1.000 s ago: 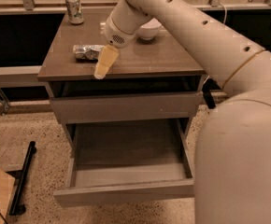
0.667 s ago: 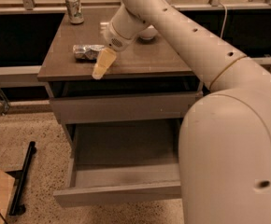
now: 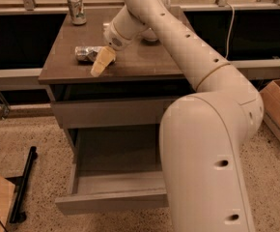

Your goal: Place redbull can into middle drawer

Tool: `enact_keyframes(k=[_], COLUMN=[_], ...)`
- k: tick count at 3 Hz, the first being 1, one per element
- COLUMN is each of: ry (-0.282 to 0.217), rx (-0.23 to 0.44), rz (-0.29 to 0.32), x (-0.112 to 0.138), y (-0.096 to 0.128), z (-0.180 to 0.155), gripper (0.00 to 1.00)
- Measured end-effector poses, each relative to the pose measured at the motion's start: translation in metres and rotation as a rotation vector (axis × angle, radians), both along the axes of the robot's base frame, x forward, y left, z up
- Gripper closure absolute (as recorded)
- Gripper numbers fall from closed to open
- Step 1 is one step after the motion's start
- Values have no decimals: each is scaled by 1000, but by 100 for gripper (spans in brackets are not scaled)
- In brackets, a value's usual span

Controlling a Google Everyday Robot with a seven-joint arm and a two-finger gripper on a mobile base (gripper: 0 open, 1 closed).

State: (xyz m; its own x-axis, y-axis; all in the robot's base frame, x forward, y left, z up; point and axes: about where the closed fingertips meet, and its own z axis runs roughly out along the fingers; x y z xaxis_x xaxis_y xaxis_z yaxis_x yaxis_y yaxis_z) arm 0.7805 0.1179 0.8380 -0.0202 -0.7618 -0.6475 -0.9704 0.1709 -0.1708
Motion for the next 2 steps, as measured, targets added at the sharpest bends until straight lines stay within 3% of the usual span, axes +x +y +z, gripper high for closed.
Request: enact_keyframes(k=[2], ry=[32], rx=[22], rz=[4], x=[11], y=[6], z=[-7], gripper=[42])
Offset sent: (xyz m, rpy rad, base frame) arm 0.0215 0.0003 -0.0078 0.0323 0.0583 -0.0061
